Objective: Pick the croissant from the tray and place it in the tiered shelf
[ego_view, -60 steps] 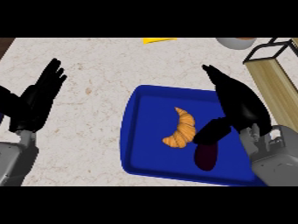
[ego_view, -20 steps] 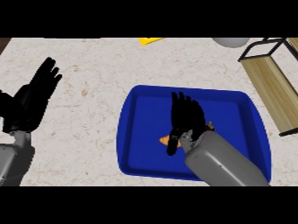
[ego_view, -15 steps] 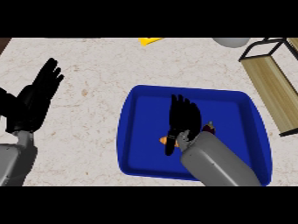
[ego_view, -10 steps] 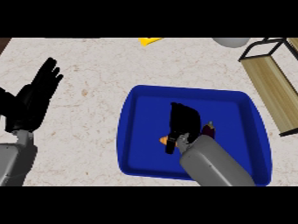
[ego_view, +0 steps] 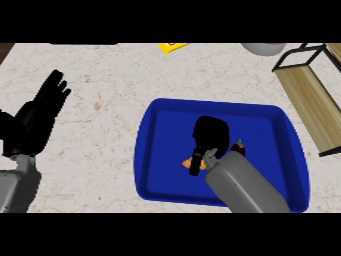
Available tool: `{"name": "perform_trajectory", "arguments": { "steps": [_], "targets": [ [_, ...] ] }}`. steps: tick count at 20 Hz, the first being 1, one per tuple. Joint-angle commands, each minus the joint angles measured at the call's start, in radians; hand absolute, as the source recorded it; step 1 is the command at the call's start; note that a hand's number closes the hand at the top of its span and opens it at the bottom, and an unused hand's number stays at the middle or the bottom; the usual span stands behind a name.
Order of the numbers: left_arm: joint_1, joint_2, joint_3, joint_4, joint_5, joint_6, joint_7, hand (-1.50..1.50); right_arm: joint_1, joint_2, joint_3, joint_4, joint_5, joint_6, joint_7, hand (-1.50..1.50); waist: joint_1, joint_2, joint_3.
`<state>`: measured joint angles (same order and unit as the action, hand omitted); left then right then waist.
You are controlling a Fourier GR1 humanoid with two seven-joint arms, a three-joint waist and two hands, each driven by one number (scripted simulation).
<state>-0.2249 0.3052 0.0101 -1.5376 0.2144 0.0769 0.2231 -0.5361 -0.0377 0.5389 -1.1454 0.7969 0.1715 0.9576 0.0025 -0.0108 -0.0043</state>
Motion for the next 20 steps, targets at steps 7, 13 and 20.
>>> {"name": "perform_trajectory", "arguments": {
  "steps": [7, 13, 20],
  "targets": [
    [0.025, -0.019, 0.012, 0.054, -0.014, -0.045, -0.074, 0.0, 0.041, 0.036, 0.29, -0.132, -0.034, -0.103, 0.022, 1.5, 0.018, 0.012, 0.004],
    [-0.013, -0.014, 0.036, 0.051, -0.034, -0.024, -0.03, 0.0, 0.062, 0.037, 0.248, -0.284, 0.013, -0.196, 0.038, 1.5, 0.0, 0.009, 0.004],
    [-0.025, 0.009, 0.05, 0.048, -0.006, -0.05, 0.007, 0.0, -0.053, 0.038, 0.128, -0.574, 0.127, -0.331, 0.128, 1.5, -0.016, 0.003, 0.004]
  ]
}}
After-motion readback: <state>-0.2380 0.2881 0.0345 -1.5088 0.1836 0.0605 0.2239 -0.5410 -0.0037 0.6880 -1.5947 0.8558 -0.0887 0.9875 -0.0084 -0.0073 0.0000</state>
